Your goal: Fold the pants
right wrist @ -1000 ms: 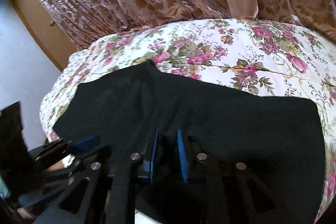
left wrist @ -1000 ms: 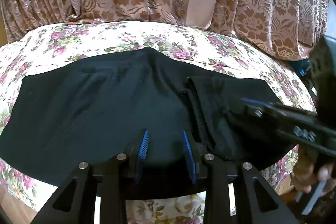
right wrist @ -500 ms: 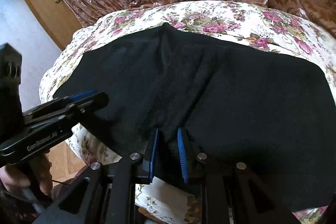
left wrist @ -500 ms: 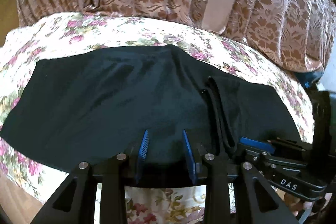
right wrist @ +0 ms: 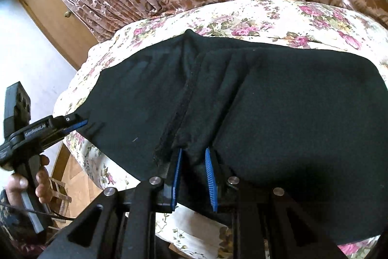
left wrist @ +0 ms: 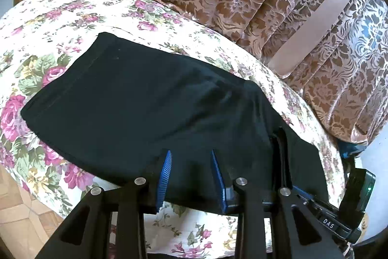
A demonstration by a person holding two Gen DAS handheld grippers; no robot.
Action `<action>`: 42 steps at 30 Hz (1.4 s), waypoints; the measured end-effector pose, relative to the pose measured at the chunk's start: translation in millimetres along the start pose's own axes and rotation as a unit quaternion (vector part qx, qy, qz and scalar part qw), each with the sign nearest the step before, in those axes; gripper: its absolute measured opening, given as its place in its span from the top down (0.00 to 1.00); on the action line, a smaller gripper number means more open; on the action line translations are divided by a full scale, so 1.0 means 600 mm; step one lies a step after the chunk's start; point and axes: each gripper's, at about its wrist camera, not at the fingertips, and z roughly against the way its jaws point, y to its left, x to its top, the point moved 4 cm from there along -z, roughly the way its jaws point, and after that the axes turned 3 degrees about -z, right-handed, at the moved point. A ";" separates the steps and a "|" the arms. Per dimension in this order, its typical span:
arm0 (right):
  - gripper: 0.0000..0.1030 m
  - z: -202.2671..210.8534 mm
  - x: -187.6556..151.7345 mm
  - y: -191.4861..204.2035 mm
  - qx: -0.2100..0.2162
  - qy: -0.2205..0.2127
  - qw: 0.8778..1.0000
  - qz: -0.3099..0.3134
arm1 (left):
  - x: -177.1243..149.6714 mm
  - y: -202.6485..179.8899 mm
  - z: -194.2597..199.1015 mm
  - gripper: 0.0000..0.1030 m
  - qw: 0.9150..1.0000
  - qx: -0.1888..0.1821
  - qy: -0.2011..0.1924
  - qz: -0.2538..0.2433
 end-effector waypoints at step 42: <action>0.73 -0.161 0.295 0.035 -0.022 0.007 0.999 0.045 | 0.039 0.106 0.031 0.50 0.996 0.030 -0.041 0.075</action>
